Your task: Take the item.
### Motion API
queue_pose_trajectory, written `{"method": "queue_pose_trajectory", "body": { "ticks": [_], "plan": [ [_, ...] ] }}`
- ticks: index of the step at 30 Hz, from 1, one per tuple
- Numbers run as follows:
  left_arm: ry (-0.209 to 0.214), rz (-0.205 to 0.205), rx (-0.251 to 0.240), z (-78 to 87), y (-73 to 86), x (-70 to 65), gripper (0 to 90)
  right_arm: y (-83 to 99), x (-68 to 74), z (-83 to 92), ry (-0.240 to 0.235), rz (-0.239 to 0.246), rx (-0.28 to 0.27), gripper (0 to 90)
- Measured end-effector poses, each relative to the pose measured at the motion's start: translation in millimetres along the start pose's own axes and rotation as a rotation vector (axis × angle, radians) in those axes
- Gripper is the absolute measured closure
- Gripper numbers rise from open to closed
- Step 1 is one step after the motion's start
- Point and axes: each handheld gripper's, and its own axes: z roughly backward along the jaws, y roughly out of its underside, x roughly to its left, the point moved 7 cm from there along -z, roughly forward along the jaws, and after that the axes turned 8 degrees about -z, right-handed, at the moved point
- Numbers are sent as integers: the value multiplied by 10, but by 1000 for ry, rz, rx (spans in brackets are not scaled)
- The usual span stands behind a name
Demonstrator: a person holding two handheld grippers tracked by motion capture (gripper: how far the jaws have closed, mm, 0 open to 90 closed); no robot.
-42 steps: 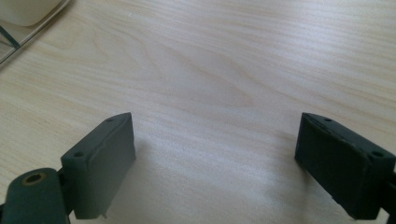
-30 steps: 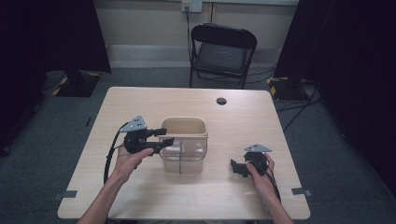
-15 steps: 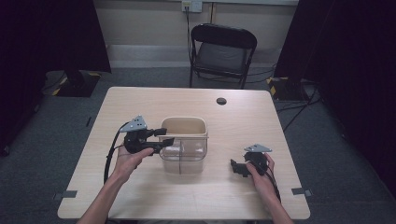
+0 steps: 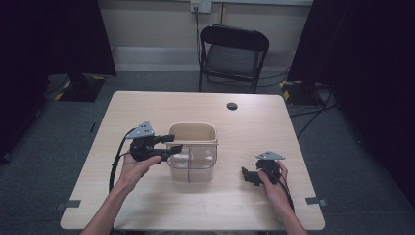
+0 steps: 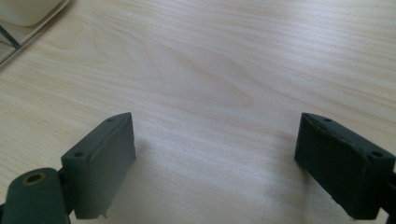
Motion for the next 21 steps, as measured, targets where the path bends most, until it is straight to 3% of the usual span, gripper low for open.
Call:
{"method": "queue_pose_trajectory", "body": {
  "ticks": [21],
  "plan": [
    [1,2,-2,-3,-2,9,436,0,0,0,0,0,0,115]
  ]
}}
